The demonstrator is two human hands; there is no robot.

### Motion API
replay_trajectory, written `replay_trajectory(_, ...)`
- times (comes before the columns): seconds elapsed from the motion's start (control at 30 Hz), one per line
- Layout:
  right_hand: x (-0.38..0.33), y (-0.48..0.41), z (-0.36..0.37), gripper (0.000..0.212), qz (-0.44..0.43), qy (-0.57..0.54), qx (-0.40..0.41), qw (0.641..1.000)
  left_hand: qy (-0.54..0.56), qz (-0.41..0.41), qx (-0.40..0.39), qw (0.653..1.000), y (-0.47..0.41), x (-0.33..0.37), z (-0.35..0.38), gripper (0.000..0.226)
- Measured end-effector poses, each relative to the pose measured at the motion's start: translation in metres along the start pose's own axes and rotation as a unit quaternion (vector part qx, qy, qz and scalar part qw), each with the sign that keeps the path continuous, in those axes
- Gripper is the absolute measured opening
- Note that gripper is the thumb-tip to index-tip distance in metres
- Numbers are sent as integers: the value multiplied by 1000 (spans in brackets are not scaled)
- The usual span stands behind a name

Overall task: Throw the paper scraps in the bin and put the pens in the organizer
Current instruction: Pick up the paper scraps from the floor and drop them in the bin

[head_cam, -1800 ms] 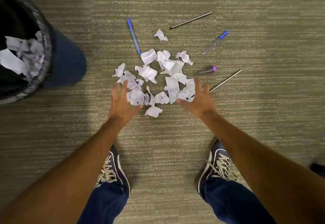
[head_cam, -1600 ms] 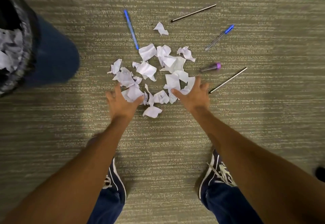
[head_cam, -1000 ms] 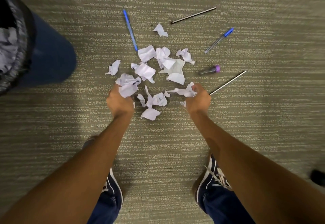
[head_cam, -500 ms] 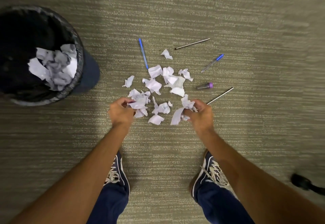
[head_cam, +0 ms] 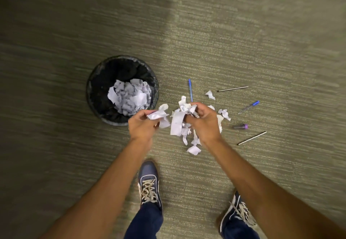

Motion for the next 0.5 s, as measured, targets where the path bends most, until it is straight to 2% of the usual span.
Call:
replay_trajectory(0.17, -36, -25, 78, 36, 5, 0, -36, 999, 42, -12, 17, 999, -8, 51, -41, 26)
replay_trajectory(0.37, -37, -68, 150, 33, 28, 35, -61, 997, 93, -45, 53, 993, -52, 72, -75, 19)
replay_trajectory(0.5, -19, -94, 175, 29, 111, 86, -59, 988, 105, -89, 84, 987, -86, 68, -87, 13)
Point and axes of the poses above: each hand's wrist, its own y-axis away from the middle knuckle, its own z-axis out of the palm, x = y × z, the point moved 3 cm from there along -y, towards the middle knuckle, and after that the axes turned 5 degrees about -x, right-handed, at the moved point
